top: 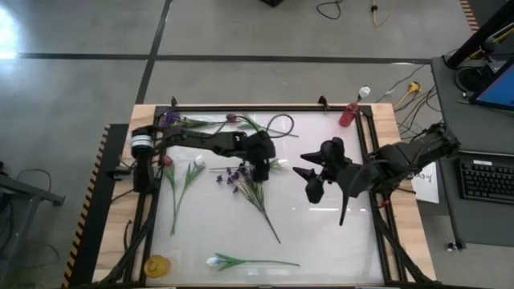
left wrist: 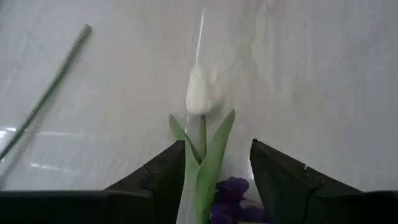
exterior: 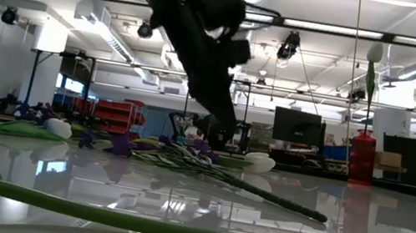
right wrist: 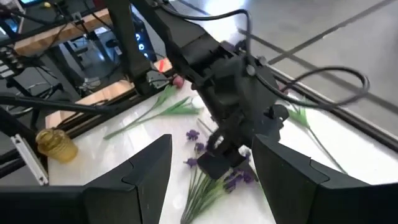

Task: Sort flowers into vase by color
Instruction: Put the top right white tulip into the red flower vase

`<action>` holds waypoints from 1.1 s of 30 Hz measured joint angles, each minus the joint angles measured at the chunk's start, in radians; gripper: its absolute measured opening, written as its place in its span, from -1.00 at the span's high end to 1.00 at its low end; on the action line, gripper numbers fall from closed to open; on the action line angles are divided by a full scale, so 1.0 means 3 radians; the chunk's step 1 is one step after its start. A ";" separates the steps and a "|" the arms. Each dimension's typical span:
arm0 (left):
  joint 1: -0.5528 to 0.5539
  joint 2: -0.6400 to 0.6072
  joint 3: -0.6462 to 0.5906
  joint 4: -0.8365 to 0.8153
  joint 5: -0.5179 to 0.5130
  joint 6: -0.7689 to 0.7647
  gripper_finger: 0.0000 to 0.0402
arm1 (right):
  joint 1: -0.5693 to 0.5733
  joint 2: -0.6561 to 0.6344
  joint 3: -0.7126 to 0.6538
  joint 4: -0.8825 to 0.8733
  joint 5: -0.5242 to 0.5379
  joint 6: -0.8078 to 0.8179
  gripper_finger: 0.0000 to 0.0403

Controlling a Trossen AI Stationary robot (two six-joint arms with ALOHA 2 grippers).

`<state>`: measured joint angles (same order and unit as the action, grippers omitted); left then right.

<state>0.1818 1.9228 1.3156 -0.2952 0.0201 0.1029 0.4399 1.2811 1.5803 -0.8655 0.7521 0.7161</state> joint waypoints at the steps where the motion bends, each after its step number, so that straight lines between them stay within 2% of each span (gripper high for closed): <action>1: -0.0001 0.0069 0.0056 -0.0043 -0.0018 0.0048 0.16 | 0.0017 -0.0010 0.0000 -0.0042 0.0000 0.0034 -0.07; 7: 0.0001 0.0413 0.0297 -0.0416 -0.0049 0.0249 0.16 | 0.0100 -0.0030 0.0001 -0.0228 0.0004 0.0215 -0.07; 11: -0.0001 0.0576 0.0384 -0.0507 -0.0278 0.0249 0.16 | 0.0121 -0.0031 0.0001 -0.0319 0.0001 0.0293 -0.07; 18: -0.0015 0.0692 0.0450 -0.0534 -0.0367 0.0206 0.19 | 0.0121 -0.0031 0.0001 -0.0348 -0.0001 0.0295 -0.07; 22: -0.0015 0.0683 0.0448 -0.0530 -0.0374 0.0117 0.40 | 0.0121 -0.0031 0.0001 -0.0347 -0.0001 0.0292 -0.07; 27: 0.0007 0.0636 0.0439 -0.0539 -0.0377 0.0090 0.90 | 0.0134 -0.0040 0.0001 -0.0346 -0.0002 0.0230 -0.07; 33: 0.0118 0.0310 0.0430 -0.0698 -0.0567 0.0092 0.97 | 0.0134 -0.0039 -0.0048 -0.0561 -0.0001 0.0450 -0.07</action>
<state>0.2172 2.0159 1.4445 -0.5044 -0.1500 0.1307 0.4801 1.2694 1.5657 -1.0339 0.7517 0.8511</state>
